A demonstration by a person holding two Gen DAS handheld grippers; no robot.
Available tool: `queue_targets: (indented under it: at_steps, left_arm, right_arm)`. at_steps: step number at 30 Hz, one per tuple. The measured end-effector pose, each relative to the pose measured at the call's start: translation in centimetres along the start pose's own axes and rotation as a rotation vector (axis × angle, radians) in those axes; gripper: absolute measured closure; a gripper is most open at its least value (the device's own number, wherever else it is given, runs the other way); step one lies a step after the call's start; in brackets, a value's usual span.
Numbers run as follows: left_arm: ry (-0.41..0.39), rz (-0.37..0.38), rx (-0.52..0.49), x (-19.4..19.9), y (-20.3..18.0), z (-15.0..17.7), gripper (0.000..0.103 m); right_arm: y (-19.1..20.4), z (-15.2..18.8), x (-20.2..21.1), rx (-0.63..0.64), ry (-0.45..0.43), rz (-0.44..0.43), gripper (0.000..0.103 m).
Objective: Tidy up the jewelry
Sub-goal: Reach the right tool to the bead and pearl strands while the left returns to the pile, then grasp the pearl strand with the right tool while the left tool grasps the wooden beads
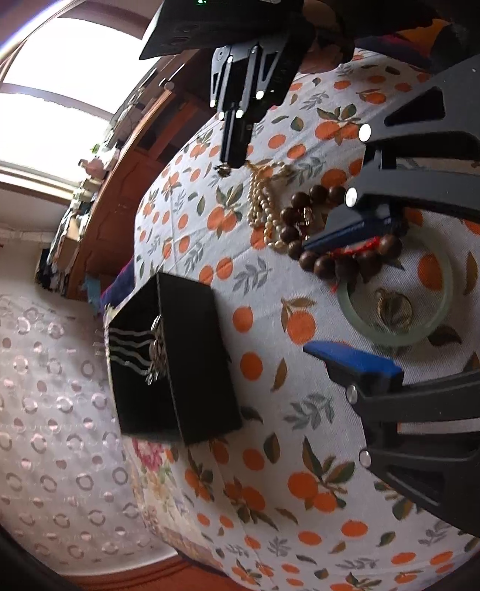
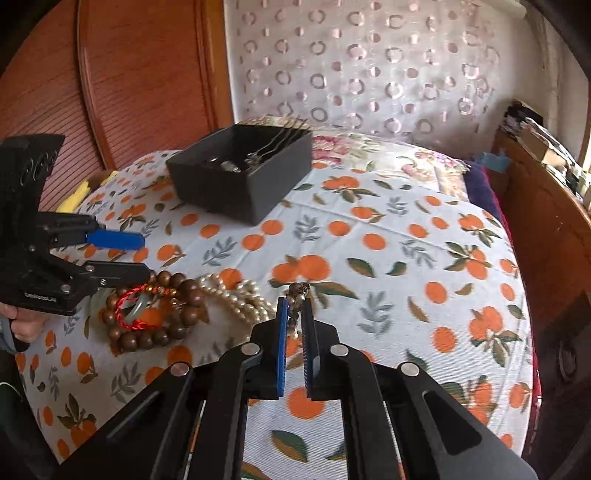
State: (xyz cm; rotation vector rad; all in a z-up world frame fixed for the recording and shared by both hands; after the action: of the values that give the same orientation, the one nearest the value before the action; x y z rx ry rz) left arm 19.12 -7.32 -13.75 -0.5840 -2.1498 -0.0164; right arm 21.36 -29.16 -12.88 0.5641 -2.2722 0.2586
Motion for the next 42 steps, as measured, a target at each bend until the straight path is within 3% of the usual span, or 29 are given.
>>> queue_targets:
  at_steps: [6,11,15,25,42]
  left_arm:
    - [0.042,0.051,0.006,-1.3,-0.4,-0.4,0.074]
    - [0.058,0.057,0.016,-1.6,-0.4,-0.8,0.075]
    - [0.068,0.068,0.004,-1.7,-0.9,-0.8,0.090]
    - [-0.050,0.024,-0.020,2.3,-2.3,-2.3,0.091]
    - [-0.227,-0.001,-0.037,9.2,-3.5,-6.3,0.091]
  right_arm:
    - [-0.3,0.2,0.1,-0.014,-0.008,-0.004,0.095]
    - [-0.3,0.4,0.3,-0.019,-0.011,-0.009,0.095]
    - [-0.1,0.7,0.6,-0.021,-0.016,-0.011,0.095]
    - [0.8,0.2,2.7,-0.017,-0.067,-0.019,0.095]
    - [1.8,-4.6,6.9,0.034,-0.208,-0.009,0.095]
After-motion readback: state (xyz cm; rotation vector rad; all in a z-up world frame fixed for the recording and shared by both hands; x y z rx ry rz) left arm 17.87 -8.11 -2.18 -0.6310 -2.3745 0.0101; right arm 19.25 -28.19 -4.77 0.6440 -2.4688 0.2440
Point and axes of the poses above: each gripper's, at about its wrist camera, not at the fingertips, and x roughly against the way its jaws point, y to its left, z to its underside, the point moved 3 cm from there along -x, roughly the way its jaws point, and after that the axes turned 3 degrees about x, right-handed, at the moved point
